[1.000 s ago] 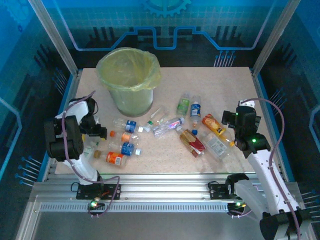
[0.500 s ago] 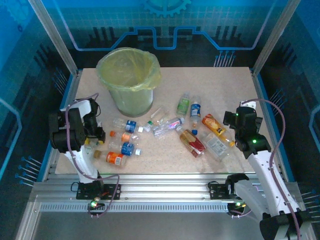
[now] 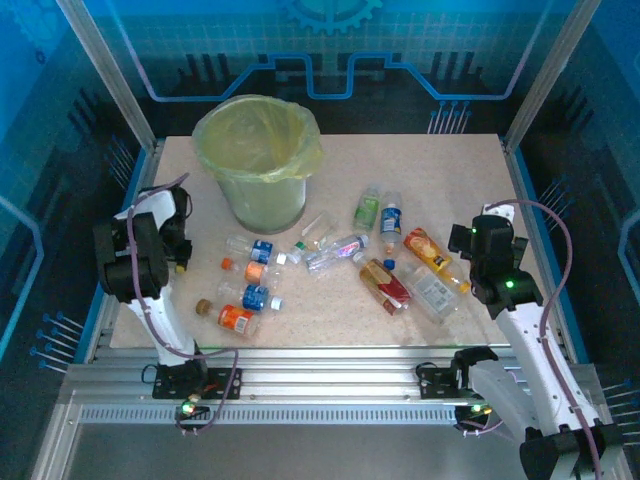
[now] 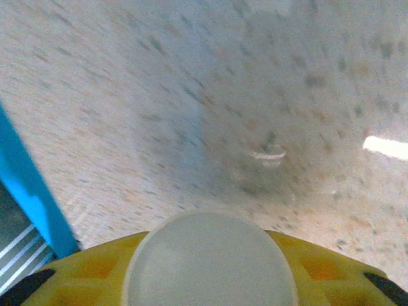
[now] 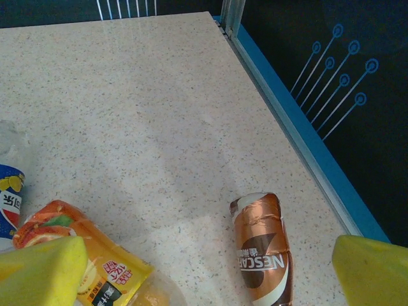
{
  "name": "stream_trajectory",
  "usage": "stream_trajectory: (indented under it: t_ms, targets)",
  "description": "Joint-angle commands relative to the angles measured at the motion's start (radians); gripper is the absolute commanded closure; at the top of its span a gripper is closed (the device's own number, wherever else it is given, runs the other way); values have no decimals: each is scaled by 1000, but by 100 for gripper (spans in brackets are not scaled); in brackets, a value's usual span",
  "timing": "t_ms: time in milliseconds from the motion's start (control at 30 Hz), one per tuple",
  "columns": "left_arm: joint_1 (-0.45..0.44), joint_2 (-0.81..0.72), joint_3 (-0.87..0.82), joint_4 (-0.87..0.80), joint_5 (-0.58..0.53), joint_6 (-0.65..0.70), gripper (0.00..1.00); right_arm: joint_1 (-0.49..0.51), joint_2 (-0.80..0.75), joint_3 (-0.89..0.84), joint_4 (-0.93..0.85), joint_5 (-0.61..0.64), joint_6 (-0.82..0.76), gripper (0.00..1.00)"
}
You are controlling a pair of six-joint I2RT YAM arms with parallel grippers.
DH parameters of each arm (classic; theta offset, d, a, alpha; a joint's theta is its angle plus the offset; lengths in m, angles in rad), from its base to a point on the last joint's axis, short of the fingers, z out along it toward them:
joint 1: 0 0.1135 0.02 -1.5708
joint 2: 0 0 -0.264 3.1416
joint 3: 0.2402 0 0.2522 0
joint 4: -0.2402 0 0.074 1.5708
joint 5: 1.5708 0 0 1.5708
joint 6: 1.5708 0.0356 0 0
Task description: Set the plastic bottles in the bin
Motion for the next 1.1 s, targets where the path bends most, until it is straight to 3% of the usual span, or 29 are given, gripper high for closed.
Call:
stream_trajectory:
  t_ms: [0,367,633,800,967,1067]
  targets:
    - [6,-49,75,3,-94,-27,85,12,-4,33,-17,1,23,0]
    - [3,-284,209,0,-150,-104,97,13,-14,29,5,-58,46,0]
    - [-54,-510,287,35,-95,-192,100,15,3,38,7,-85,69,0]
    - [-104,-636,332,165,126,-267,100,15,-17,35,8,-90,79,0]
    - [-127,-714,317,453,451,-390,100,16,-34,34,2,-113,87,0]
    - [-174,-691,322,630,534,-426,100,16,-41,34,-4,-129,94,0]
